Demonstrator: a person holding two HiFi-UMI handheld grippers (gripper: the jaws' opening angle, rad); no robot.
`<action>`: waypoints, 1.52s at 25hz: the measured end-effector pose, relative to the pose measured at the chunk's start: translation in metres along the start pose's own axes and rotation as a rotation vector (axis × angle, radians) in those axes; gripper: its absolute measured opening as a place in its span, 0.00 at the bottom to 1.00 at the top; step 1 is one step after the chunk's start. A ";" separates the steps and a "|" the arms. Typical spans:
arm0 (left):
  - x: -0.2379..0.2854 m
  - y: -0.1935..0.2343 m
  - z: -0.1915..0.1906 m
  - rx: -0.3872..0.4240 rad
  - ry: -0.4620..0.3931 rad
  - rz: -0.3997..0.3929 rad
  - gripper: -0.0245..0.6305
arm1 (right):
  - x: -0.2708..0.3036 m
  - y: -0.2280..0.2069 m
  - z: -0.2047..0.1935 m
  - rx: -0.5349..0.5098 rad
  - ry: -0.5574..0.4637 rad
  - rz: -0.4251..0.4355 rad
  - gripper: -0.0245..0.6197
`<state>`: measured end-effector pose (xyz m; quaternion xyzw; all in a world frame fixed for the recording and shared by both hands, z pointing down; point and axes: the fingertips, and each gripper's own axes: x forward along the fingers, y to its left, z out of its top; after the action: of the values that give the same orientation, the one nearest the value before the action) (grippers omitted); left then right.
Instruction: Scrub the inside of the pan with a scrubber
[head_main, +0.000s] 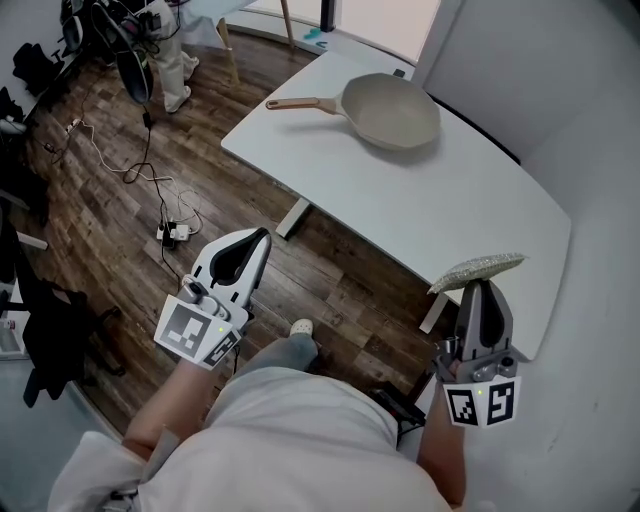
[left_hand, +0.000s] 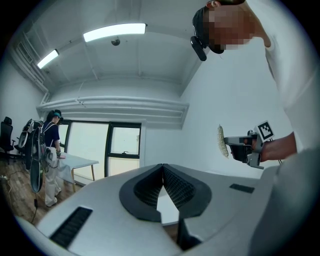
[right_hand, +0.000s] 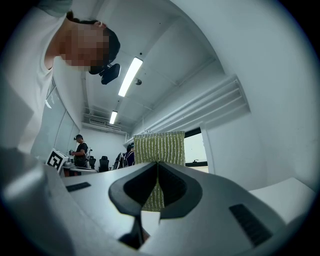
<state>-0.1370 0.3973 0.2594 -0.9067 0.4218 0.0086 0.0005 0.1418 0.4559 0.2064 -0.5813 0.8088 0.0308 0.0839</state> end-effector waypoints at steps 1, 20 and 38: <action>0.006 0.008 0.001 0.001 -0.003 -0.003 0.06 | 0.008 0.001 -0.001 -0.003 -0.001 0.000 0.08; 0.090 0.088 -0.001 -0.002 -0.029 -0.090 0.06 | 0.095 -0.014 -0.014 -0.035 -0.003 -0.086 0.08; 0.074 0.113 -0.017 -0.036 0.013 -0.043 0.06 | 0.116 0.001 -0.024 -0.015 0.028 -0.057 0.08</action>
<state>-0.1758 0.2676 0.2756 -0.9154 0.4019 0.0104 -0.0183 0.1027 0.3440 0.2101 -0.6052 0.7927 0.0264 0.0689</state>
